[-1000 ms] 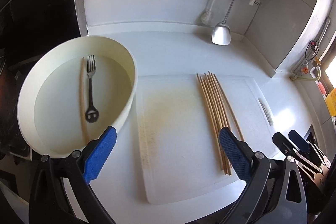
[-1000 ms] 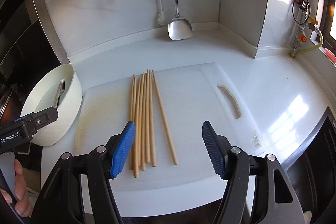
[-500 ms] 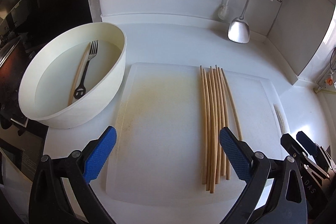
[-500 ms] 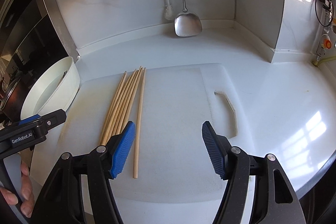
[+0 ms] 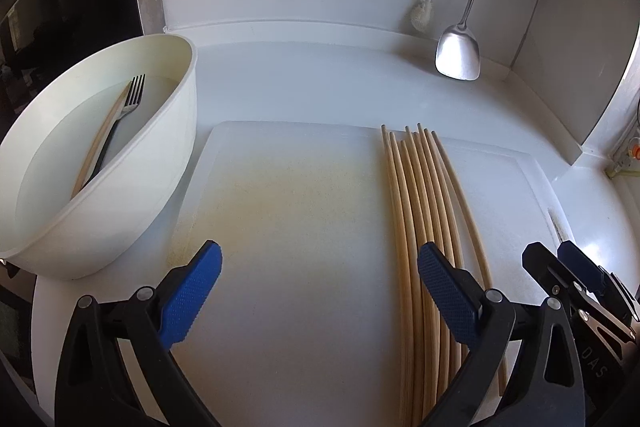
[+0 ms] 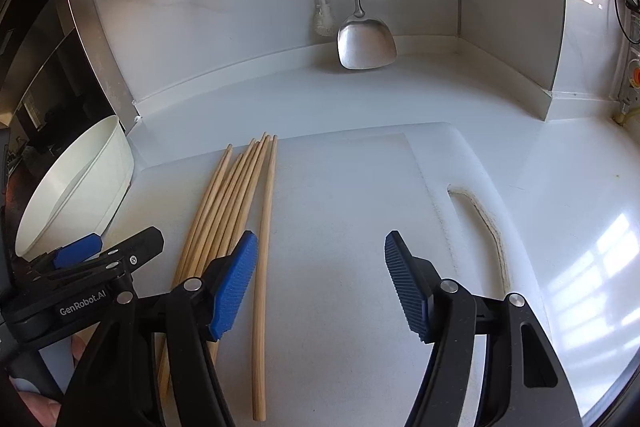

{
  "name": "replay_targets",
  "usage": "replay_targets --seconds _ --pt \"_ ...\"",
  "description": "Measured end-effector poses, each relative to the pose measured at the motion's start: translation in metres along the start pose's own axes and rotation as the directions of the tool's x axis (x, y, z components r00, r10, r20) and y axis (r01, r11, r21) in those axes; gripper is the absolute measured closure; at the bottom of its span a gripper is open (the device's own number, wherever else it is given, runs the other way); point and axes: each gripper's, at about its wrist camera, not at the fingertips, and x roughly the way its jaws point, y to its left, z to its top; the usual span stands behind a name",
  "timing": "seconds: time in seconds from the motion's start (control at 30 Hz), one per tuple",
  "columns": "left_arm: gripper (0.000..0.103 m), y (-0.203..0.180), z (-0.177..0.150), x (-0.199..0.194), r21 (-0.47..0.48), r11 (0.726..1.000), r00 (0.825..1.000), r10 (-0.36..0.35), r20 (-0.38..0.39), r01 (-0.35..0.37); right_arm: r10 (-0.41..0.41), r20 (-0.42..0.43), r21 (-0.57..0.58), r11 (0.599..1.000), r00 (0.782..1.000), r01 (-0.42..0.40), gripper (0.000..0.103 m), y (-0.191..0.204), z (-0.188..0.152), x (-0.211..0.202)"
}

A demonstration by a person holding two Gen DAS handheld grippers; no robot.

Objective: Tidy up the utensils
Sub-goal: 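Lower both open tools around the remaining chopsticks on the board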

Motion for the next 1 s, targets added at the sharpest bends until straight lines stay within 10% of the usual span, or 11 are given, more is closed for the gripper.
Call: replay_targets --seconds 1.0 --pt "0.005 -0.004 0.0 0.026 0.04 0.999 0.999 -0.006 -0.049 0.008 -0.045 -0.064 -0.059 0.997 0.997 0.041 0.04 0.006 0.003 0.029"
